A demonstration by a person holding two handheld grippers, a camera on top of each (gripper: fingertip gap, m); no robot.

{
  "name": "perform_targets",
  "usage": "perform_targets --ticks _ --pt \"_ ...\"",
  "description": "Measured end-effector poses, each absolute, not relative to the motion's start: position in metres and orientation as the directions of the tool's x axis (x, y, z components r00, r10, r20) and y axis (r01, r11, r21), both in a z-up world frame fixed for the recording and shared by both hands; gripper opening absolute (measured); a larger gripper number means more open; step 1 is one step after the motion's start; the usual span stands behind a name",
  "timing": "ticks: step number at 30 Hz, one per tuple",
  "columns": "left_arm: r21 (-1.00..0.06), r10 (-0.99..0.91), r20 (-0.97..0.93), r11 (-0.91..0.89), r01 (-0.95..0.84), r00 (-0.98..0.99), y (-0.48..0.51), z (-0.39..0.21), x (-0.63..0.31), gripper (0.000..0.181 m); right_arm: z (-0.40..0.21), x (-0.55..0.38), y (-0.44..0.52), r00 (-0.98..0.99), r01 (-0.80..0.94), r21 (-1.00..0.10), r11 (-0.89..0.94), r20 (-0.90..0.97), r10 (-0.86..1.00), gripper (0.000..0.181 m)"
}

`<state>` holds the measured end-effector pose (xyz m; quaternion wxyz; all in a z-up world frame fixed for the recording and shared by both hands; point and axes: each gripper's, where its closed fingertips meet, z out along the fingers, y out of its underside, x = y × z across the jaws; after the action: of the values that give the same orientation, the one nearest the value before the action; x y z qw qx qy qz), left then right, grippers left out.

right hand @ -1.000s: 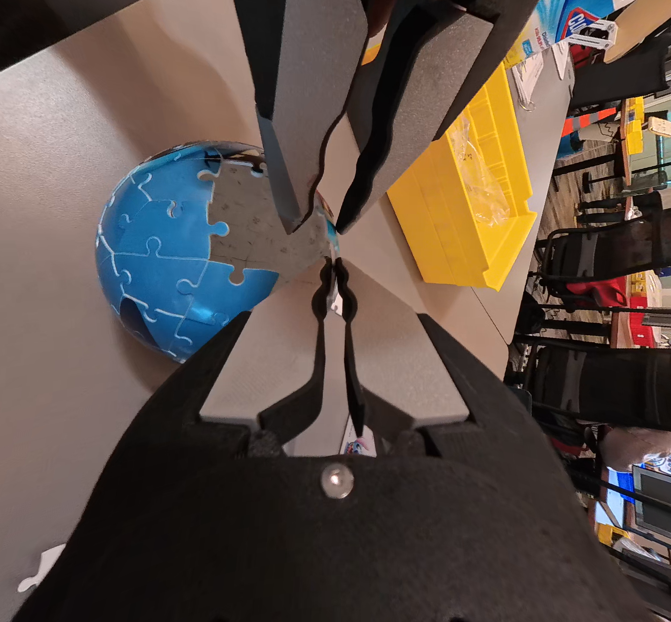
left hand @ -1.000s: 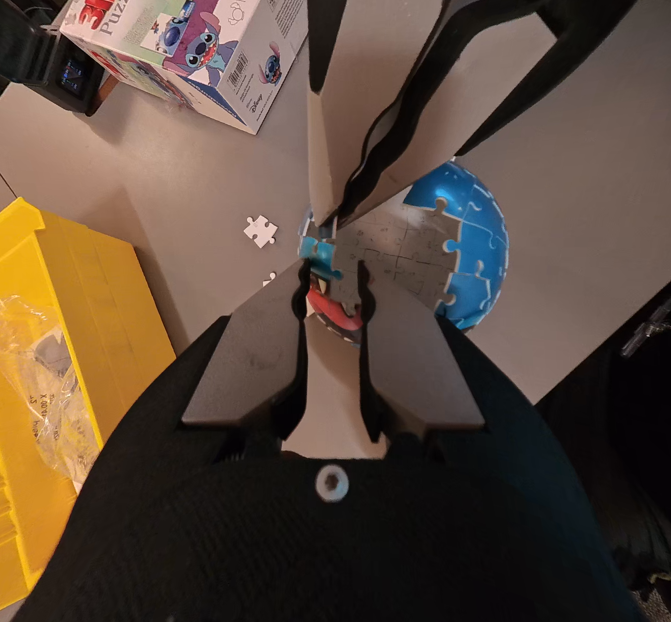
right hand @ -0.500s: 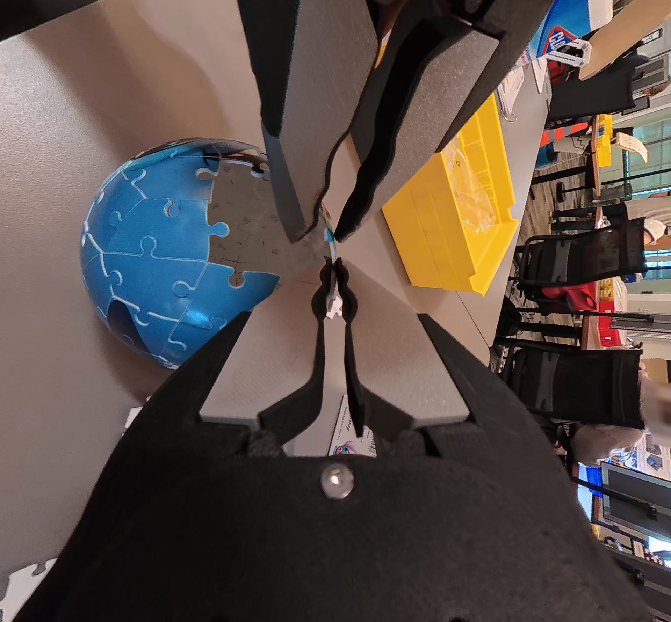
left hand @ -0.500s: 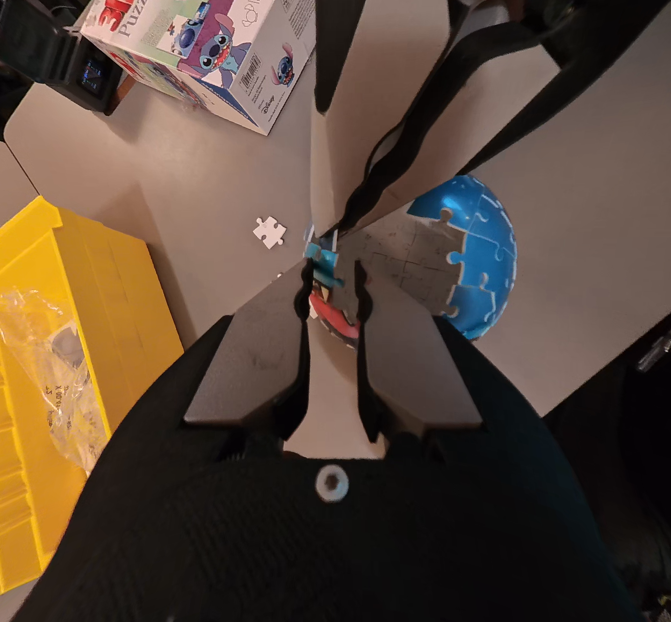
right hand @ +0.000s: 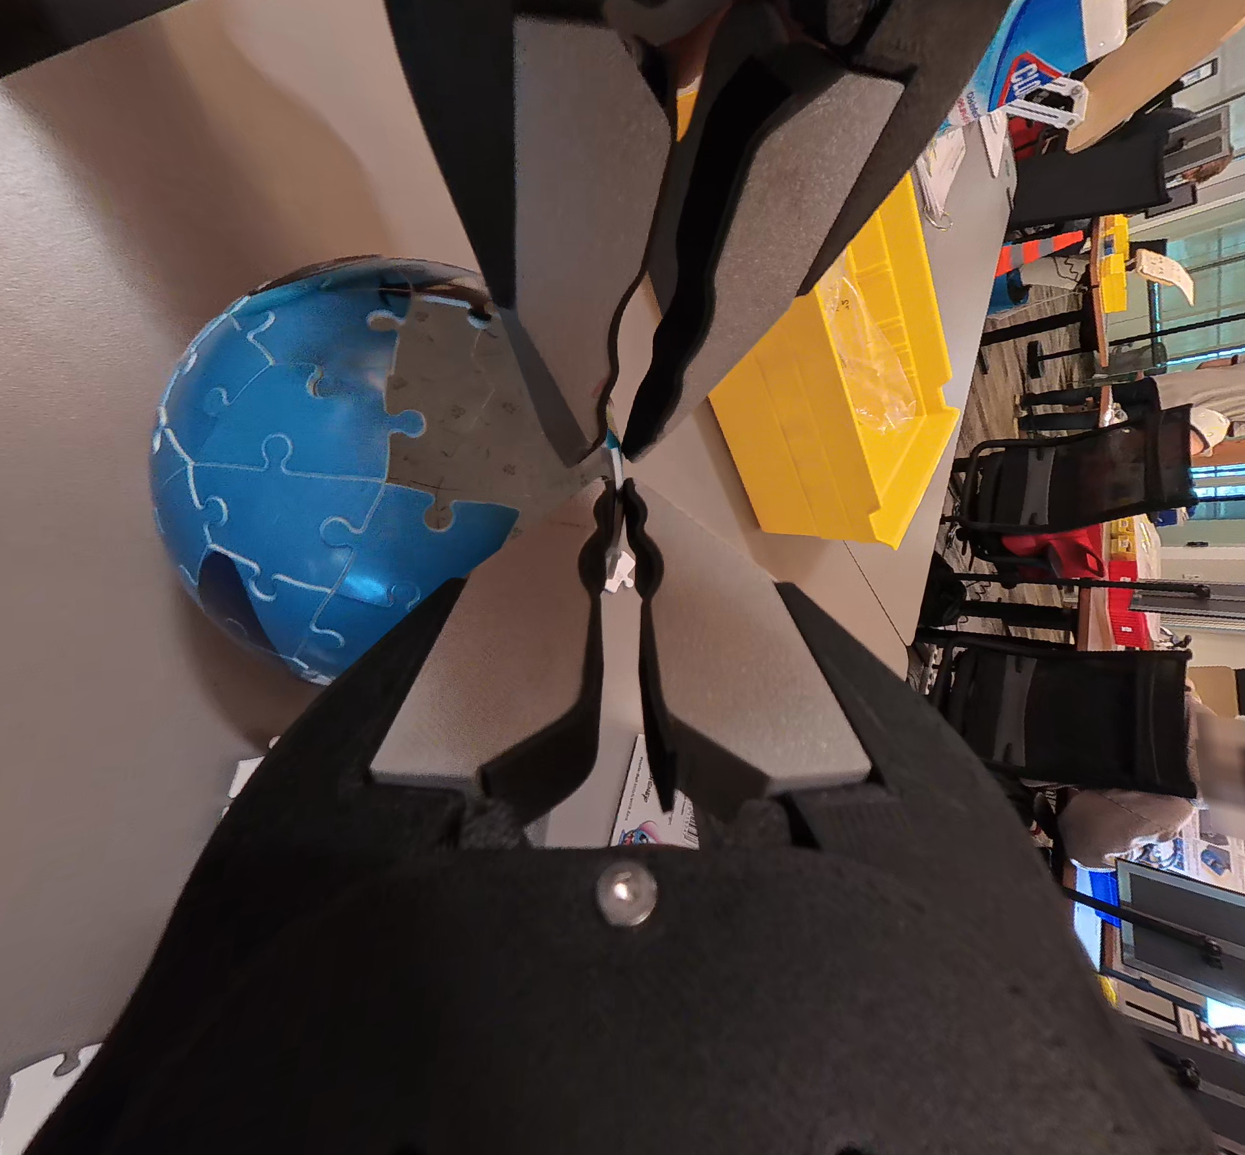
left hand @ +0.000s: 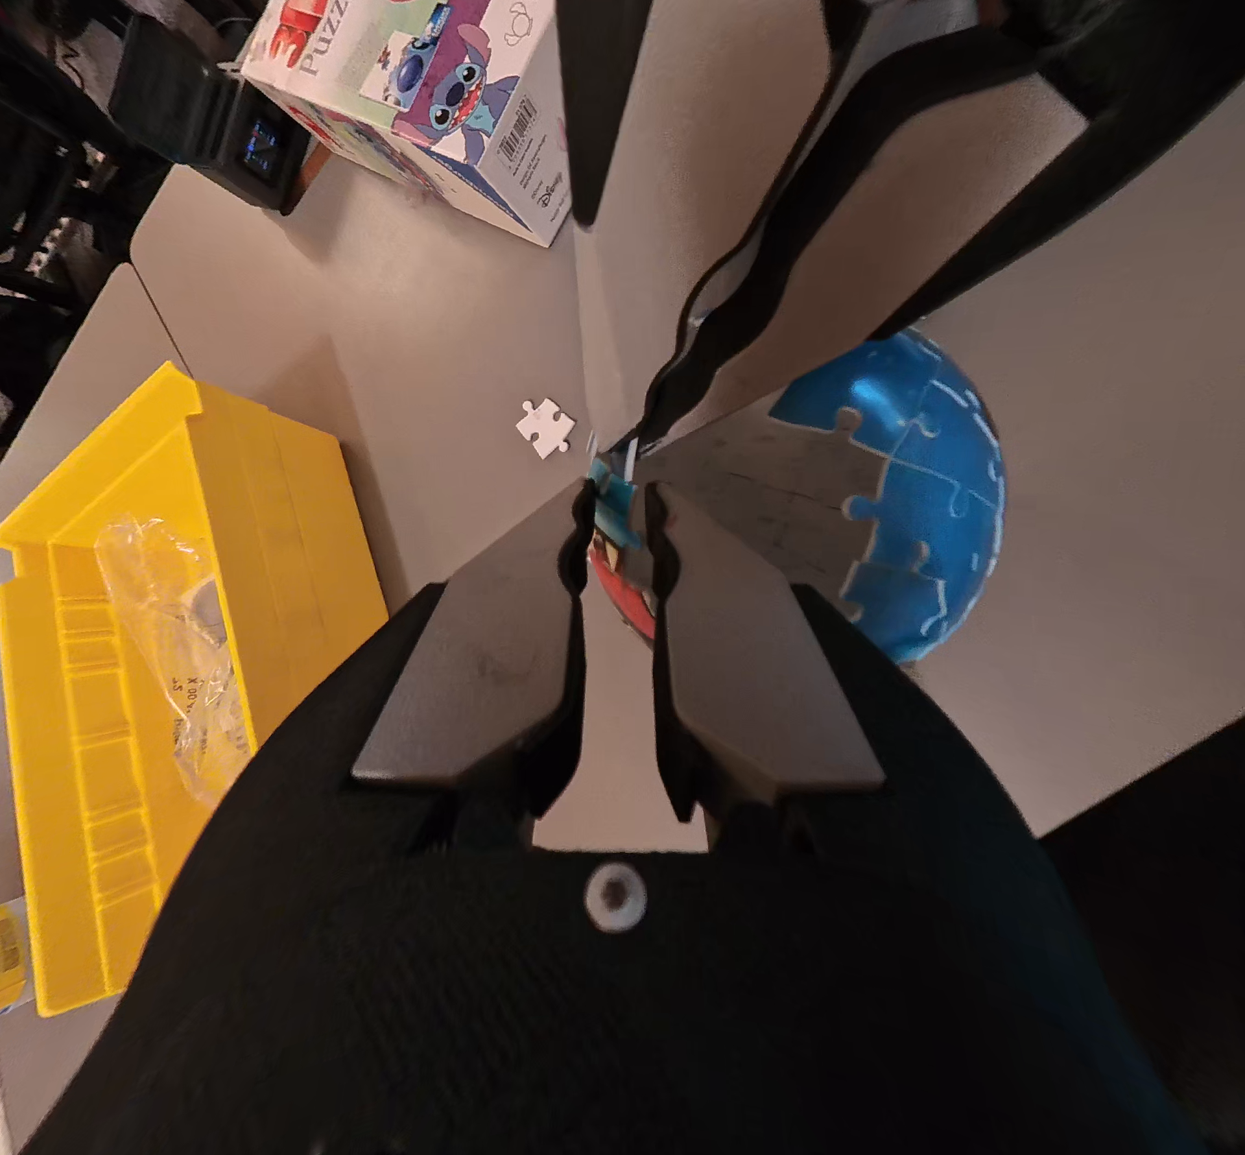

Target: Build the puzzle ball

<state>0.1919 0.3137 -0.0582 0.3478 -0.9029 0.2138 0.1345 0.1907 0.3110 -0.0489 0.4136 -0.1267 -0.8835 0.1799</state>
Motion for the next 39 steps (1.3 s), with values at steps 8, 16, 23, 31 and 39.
perform_targets --ticks 8,16,23,31,39 --pt "-0.531 -0.254 -0.489 -0.672 -0.516 0.835 0.314 -0.056 0.191 0.008 -0.048 0.191 0.310 -0.626 0.069 -0.435 0.898 0.682 0.379 0.000" --pt "-0.549 -0.205 -0.525 -0.660 -0.513 0.826 0.315 -0.055 0.188 0.006 -0.048 0.188 0.311 -0.615 0.063 -0.449 0.891 0.686 0.389 0.000" --pt "-0.534 -0.169 -0.598 -0.645 -0.547 0.783 0.316 -0.054 0.186 0.003 -0.047 0.188 0.311 -0.599 0.028 -0.446 0.895 0.709 0.372 0.000" --pt "-0.511 -0.167 -0.639 -0.637 -0.577 0.751 0.315 -0.054 0.185 0.001 -0.048 0.188 0.313 -0.612 0.040 -0.488 0.872 0.678 0.407 0.000" --pt "-0.496 -0.164 -0.657 -0.641 -0.586 0.735 0.313 -0.055 0.182 0.001 -0.035 0.202 0.317 -0.667 0.041 -0.599 0.800 0.580 0.468 0.018"
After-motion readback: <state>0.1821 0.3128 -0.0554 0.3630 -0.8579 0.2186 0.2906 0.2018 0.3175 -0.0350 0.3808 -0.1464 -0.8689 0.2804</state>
